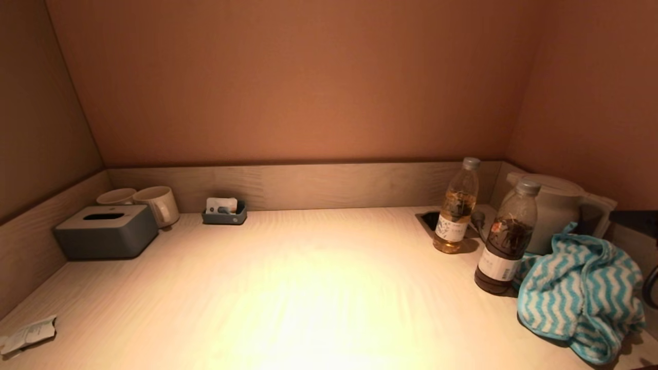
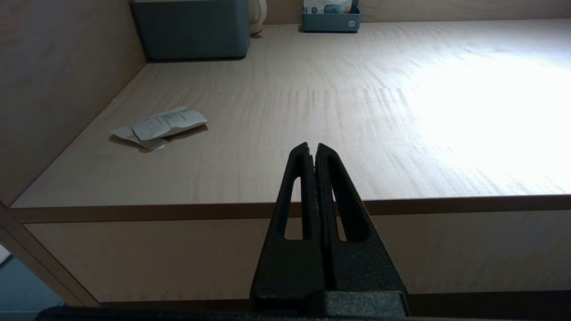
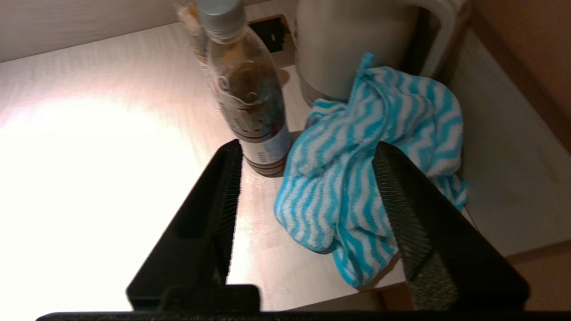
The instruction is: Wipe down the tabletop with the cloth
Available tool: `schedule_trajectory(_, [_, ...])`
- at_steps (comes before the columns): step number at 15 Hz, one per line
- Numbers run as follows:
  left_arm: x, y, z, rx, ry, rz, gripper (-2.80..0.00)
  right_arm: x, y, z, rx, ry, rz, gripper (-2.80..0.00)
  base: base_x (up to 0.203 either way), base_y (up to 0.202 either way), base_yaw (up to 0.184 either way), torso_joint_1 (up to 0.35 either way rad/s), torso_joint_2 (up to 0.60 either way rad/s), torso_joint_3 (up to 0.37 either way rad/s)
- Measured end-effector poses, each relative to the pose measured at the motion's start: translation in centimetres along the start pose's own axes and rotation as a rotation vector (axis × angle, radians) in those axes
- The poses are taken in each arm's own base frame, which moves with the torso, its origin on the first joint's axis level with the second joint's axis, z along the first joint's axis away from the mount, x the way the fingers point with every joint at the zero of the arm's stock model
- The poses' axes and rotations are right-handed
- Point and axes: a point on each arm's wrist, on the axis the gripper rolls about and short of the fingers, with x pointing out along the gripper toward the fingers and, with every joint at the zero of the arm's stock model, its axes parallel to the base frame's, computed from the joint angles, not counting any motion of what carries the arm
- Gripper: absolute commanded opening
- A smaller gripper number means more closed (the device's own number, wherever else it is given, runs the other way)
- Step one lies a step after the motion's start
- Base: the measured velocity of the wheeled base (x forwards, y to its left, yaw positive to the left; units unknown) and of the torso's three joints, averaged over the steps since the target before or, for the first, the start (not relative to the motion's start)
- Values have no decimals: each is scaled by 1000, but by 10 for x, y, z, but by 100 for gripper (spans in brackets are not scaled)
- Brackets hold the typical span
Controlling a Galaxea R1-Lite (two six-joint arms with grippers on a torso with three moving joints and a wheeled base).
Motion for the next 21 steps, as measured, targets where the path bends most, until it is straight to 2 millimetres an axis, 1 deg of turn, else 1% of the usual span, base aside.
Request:
schedule_trajectory(5, [0,0,0,0,0,0,-280,-12,5,7,-21,-54,99,-280,0,0,0,0,0,0])
schedule_trajectory(8, [0,0,0,-1,0,0,-280,-26,9,19,-39,-122,134,-280,0,0,0,0,0,0])
schedule_trajectory(10, [0,0,0,0,0,0,-280,-36,11,21,-50,-158,142,-280,0,0,0,0,0,0])
schedule_trajectory(13, [0,0,0,0,0,0,-280,-53,15,20,-66,-209,141,-280,0,0,0,0,0,0])
schedule_trajectory(17, [0,0,0,-1,0,0,-280,-83,22,16,-96,-294,135,-280,0,0,0,0,0,0])
schedule_trajectory(21, [0,0,0,-1,0,0,-280,-113,29,3,-119,-358,137,-280,0,0,0,0,0,0])
